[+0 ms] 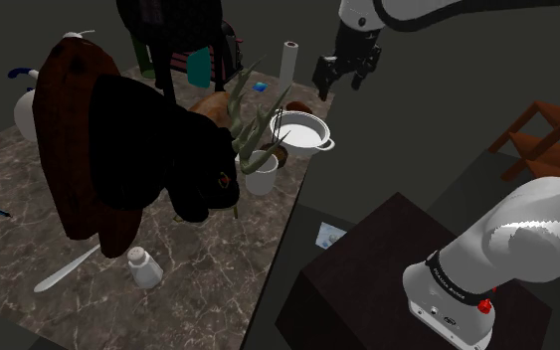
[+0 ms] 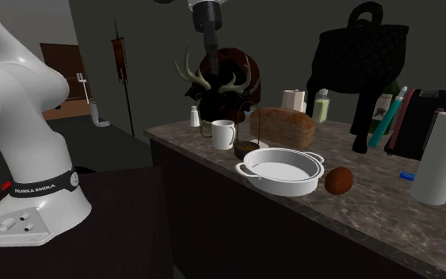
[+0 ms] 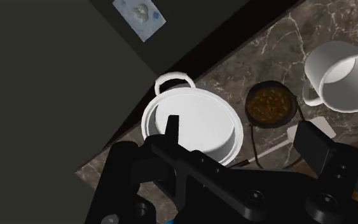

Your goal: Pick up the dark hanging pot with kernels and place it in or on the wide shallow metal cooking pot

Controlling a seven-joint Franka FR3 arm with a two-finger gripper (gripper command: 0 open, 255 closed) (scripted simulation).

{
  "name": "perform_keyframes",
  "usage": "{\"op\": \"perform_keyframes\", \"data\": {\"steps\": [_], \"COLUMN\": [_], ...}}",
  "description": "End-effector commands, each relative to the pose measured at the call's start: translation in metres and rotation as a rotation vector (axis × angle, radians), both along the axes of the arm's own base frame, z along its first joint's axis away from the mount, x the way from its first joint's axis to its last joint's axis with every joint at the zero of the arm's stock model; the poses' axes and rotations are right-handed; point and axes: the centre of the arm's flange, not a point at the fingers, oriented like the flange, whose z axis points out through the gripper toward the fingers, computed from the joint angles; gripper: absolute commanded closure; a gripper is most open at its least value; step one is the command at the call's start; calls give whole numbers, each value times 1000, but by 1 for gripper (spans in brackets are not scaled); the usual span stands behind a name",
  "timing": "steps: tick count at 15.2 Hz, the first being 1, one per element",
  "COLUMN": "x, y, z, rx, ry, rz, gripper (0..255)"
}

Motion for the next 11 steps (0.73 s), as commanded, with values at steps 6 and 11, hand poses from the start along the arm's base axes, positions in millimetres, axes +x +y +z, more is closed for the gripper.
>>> {"op": "perform_keyframes", "data": {"steps": [6, 11], "x": [76, 136], "y": [34, 47], "z": [-47, -79], "rx": [-12, -22], "ry": [-29, -48], "rz": [-235, -400], "gripper": [0, 0]}}
